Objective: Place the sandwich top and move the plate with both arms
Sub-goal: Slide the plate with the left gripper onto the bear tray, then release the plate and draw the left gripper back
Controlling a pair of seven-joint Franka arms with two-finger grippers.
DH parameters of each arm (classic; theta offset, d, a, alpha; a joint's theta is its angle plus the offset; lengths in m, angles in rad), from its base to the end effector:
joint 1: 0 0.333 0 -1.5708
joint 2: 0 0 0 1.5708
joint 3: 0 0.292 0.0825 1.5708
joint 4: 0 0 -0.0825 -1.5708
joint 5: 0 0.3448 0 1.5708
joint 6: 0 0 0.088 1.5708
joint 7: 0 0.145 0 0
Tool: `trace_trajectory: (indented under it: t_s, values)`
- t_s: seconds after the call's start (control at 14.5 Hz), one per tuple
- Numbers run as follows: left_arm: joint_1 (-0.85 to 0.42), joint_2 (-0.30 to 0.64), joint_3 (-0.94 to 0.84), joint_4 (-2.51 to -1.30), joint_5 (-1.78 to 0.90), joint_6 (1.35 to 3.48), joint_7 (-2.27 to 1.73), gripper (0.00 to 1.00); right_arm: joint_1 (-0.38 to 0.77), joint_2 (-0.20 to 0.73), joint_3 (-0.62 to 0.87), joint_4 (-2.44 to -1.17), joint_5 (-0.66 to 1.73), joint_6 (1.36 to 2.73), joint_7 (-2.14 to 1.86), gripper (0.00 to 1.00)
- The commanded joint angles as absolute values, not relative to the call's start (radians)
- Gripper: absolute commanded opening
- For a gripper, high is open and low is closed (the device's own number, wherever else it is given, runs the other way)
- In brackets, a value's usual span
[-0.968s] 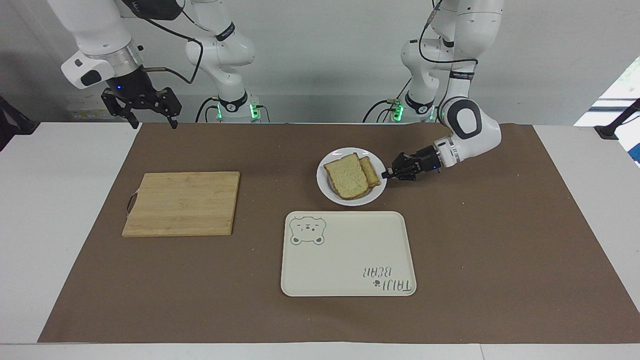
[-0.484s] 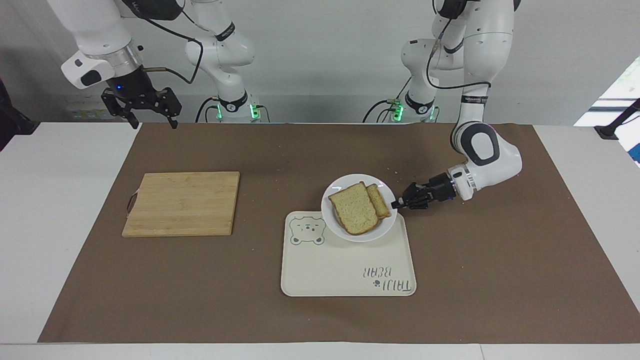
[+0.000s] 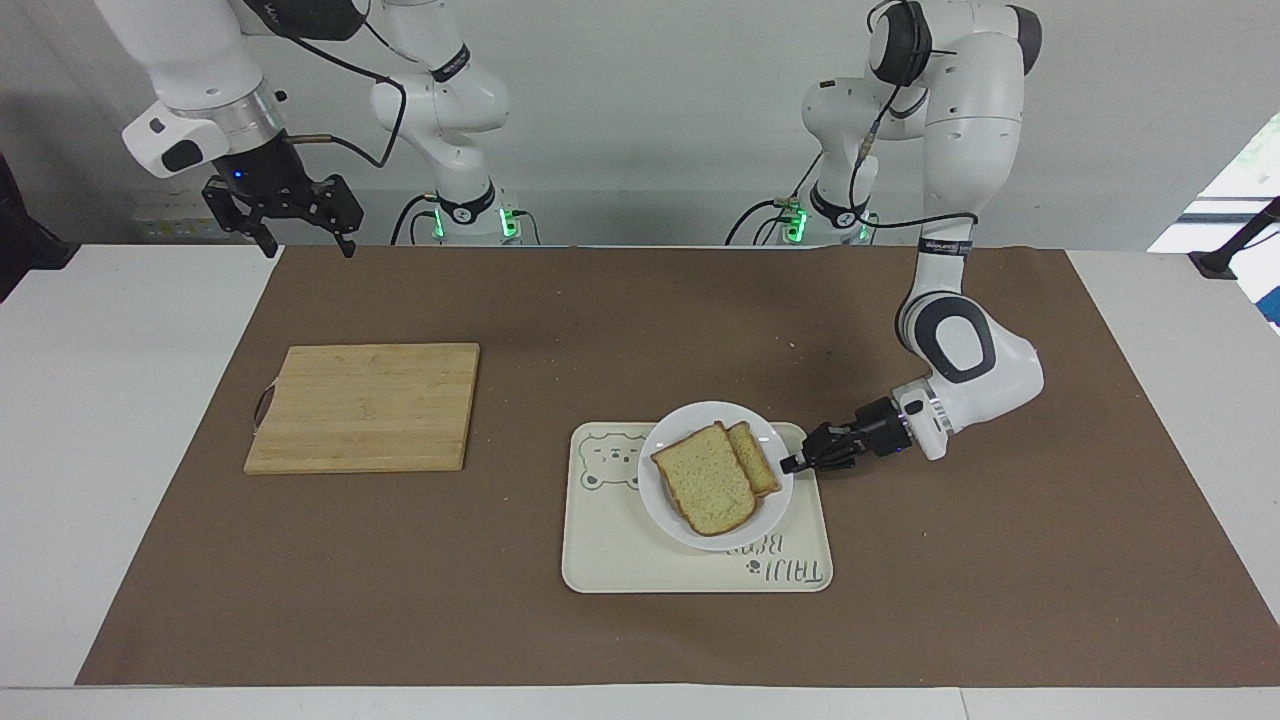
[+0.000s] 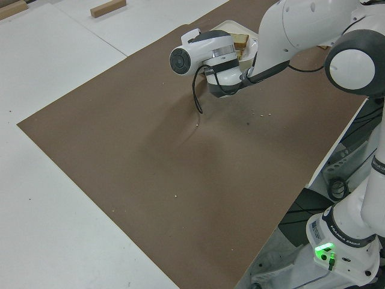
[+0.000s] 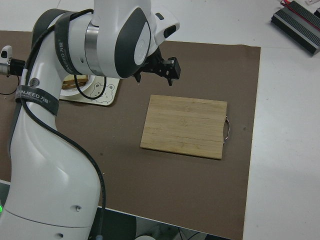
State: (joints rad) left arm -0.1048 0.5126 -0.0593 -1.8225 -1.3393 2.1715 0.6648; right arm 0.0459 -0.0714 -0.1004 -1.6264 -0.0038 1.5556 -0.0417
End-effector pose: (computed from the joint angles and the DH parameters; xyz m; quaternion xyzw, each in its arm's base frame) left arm 0.6031 -0.1664 0.2519 0.8658 0.0488 0.0568 0.4947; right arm 0.4922 -0.0290 0.5729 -1.0000 0.0063 -0.0002 0.0017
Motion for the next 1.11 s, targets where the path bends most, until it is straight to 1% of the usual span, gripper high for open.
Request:
trace_trajectory:
  t_s: [0.0, 0.14, 0.21, 0.28, 0.35, 0.41, 0.62, 0.76, 0.9, 1.04]
  values:
    - [-0.101, 0.535, -0.086, -1.775, -1.327, 2.214, 0.630, 0.00, 0.037, -0.097, -0.094, -1.652, -0.015, 1.552, -0.067, 1.00]
    - [-0.126, 0.537, -0.084, -1.769, -1.271, 2.224, 0.627, 0.00, 0.035, -0.097, -0.095, -1.652, -0.015, 1.552, -0.067, 1.00]
    - [-0.127, 0.538, -0.084, -1.755, -1.220, 2.226, 0.621, 0.29, 0.035, -0.097, -0.094, -1.652, -0.015, 1.552, -0.067, 1.00]
    - [-0.126, 0.540, -0.083, -1.740, -1.153, 2.239, 0.620, 0.71, 0.035, -0.097, -0.095, -1.652, -0.015, 1.552, -0.067, 1.00]
    - [-0.127, 0.535, -0.075, -1.729, -1.082, 2.276, 0.617, 0.94, 0.035, -0.097, -0.095, -1.652, -0.015, 1.552, -0.066, 1.00]
    - [-0.123, 0.522, -0.075, -1.726, -1.024, 2.295, 0.594, 1.00, 0.035, -0.097, -0.095, -1.652, -0.015, 1.552, -0.066, 1.00]
    - [-0.130, 0.447, -0.066, -1.727, -0.774, 2.286, 0.428, 1.00, 0.035, -0.097, -0.095, -1.652, -0.015, 1.552, -0.066, 1.00]
    - [-0.132, 0.375, -0.067, -1.744, -0.582, 2.257, 0.314, 1.00, 0.035, -0.097, -0.095, -1.652, -0.015, 1.552, -0.066, 1.00]
    - [-0.114, 0.301, -0.064, -1.733, -0.381, 2.137, 0.270, 1.00, 0.035, -0.097, -0.095, -1.652, -0.015, 1.552, -0.066, 1.00]
    - [-0.092, 0.214, -0.051, -1.732, -0.255, 2.024, 0.262, 1.00, 0.035, -0.097, -0.095, -1.652, -0.015, 1.552, -0.067, 1.00]
